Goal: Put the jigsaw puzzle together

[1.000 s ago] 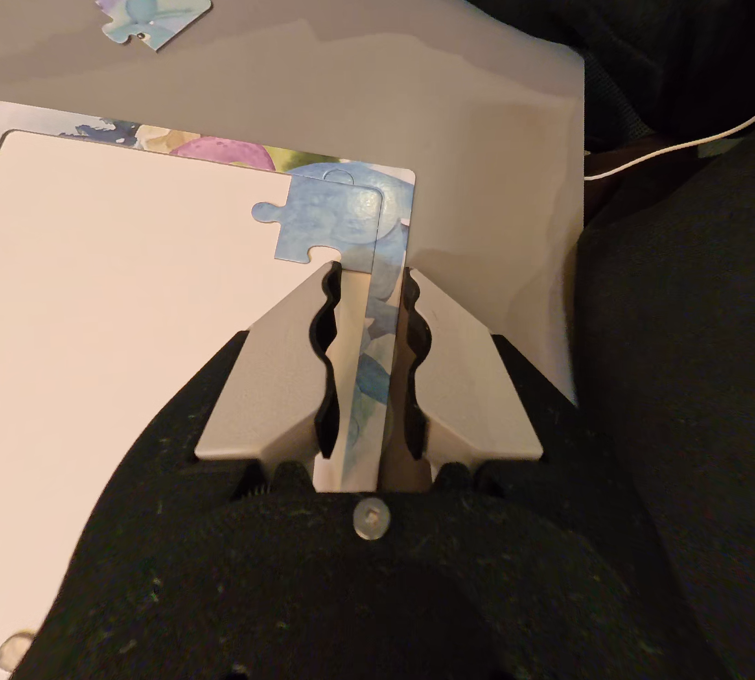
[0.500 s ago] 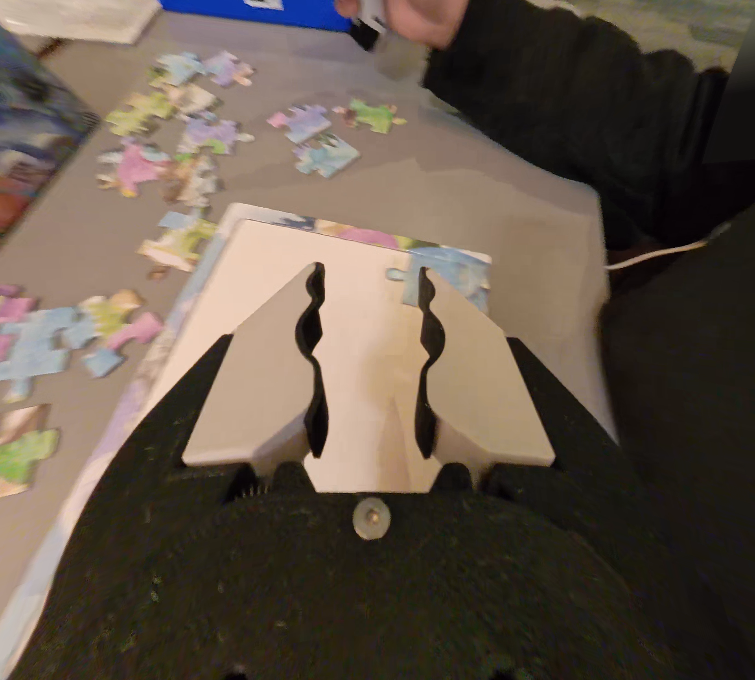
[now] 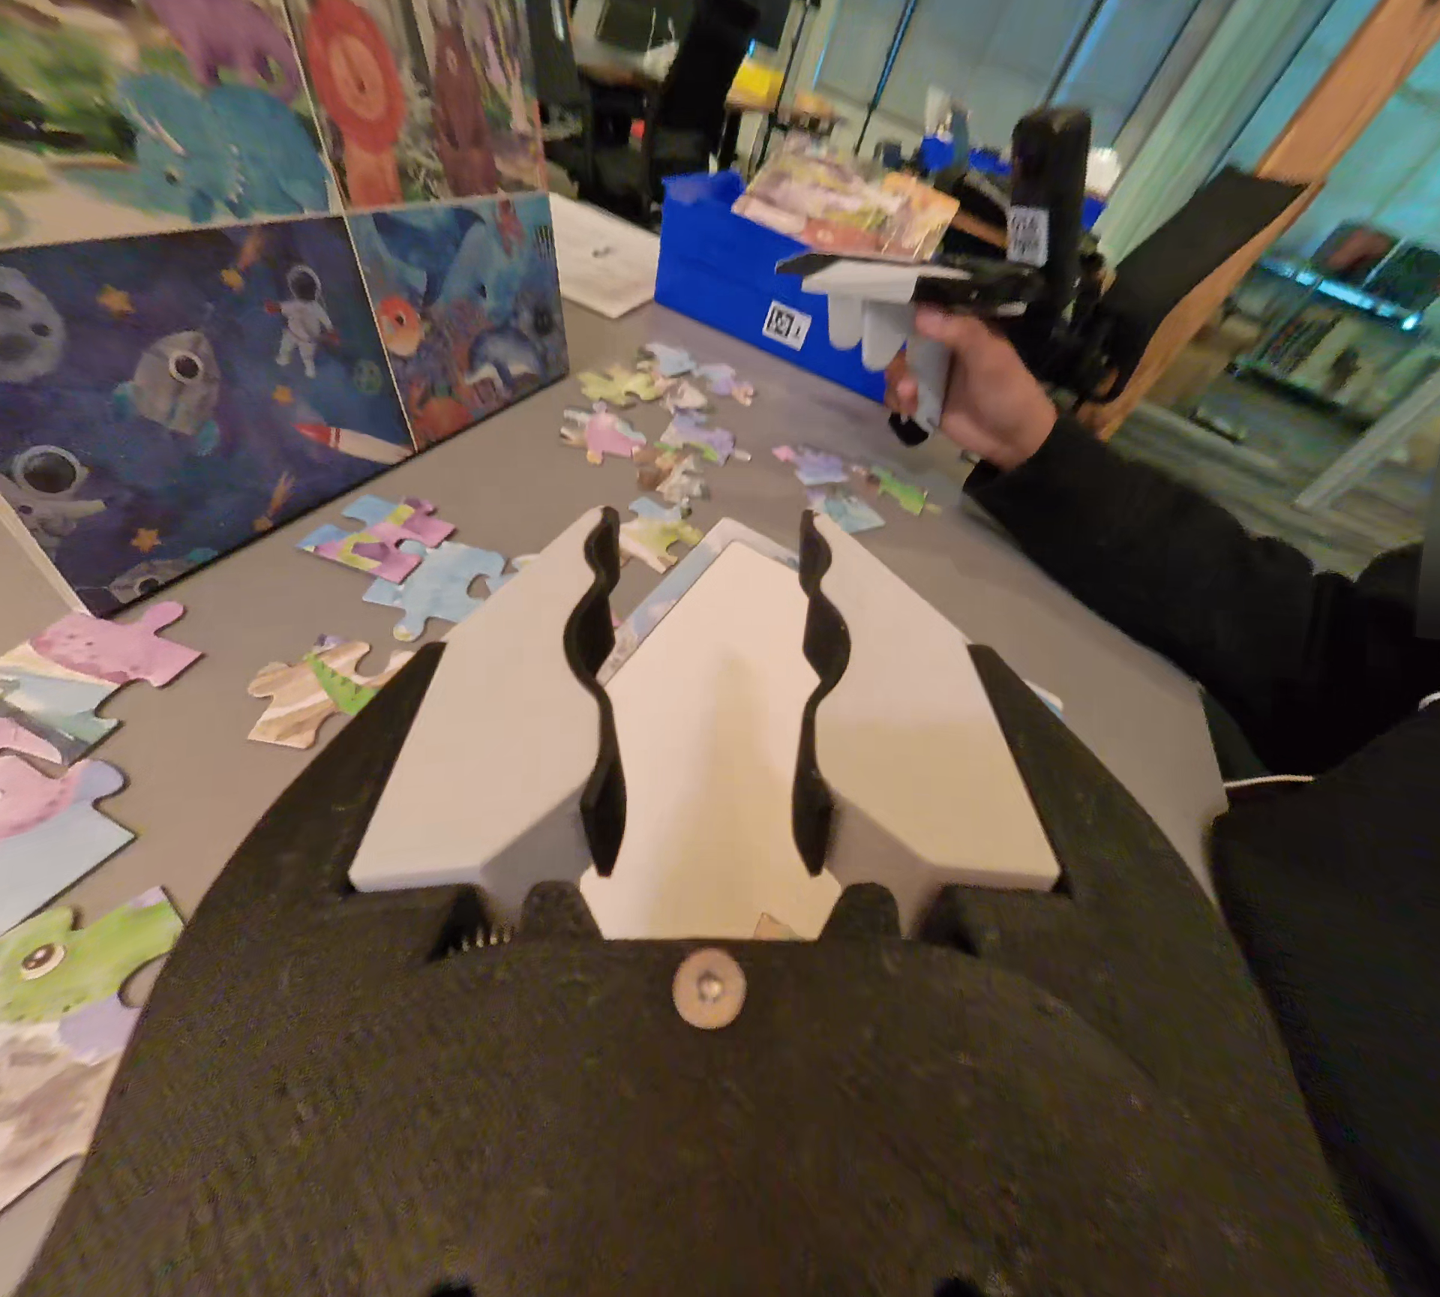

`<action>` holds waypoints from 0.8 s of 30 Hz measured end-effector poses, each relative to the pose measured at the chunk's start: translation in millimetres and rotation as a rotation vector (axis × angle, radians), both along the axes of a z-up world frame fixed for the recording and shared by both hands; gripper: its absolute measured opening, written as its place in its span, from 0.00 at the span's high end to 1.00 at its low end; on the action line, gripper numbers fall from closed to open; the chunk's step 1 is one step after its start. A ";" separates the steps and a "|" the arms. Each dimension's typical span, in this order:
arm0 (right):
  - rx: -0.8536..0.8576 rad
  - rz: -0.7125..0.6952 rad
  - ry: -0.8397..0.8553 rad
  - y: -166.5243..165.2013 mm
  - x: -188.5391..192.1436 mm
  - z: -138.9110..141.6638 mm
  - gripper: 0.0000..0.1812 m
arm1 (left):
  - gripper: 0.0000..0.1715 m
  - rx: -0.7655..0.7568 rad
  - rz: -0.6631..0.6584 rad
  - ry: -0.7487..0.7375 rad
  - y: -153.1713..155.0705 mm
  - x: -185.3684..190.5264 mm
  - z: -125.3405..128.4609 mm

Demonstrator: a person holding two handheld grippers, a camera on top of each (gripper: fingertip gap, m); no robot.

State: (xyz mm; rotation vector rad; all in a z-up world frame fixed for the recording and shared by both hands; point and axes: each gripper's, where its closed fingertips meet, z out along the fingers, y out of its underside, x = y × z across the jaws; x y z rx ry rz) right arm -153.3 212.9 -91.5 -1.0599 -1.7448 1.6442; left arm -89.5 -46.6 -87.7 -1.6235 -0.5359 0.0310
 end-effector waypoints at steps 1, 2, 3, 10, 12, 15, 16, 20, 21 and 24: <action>0.009 -0.003 0.001 -0.3 -0.2 -0.6 0.78 | 0.73 0.016 0.008 0.004 -1.8 -0.6 2.0; 0.017 -0.008 0.004 0.1 -0.5 -0.9 0.78 | 0.73 0.008 0.013 0.009 -2.1 -0.7 1.2; 0.021 -0.014 0.006 0.8 -0.7 -0.7 0.78 | 0.73 -0.013 0.014 0.016 -1.2 -0.1 -0.9; 0.017 -0.104 0.026 21.7 -3.5 5.0 0.80 | 0.73 -0.193 0.018 0.092 12.6 5.5 -23.8; -0.006 -0.140 0.039 31.2 -3.2 10.8 0.81 | 0.73 -0.205 0.018 0.102 14.0 7.0 -25.4; -0.007 -0.188 0.063 42.7 -1.6 18.2 0.82 | 0.74 -0.193 0.015 0.101 15.2 8.3 -24.3; 0.016 -0.208 0.075 46.2 -1.5 19.4 0.83 | 0.73 -0.193 0.017 0.101 14.6 7.6 -24.4; 0.118 -0.268 0.094 55.1 -2.4 17.7 0.85 | 0.74 -0.187 0.038 0.090 10.0 2.1 -25.9; 0.125 -0.269 0.091 55.0 -2.7 16.6 0.85 | 0.74 -0.179 0.039 0.082 9.5 1.5 -25.9; 0.111 -0.257 0.077 52.8 -3.4 14.4 0.85 | 0.74 -0.150 0.025 0.063 10.4 3.0 -23.6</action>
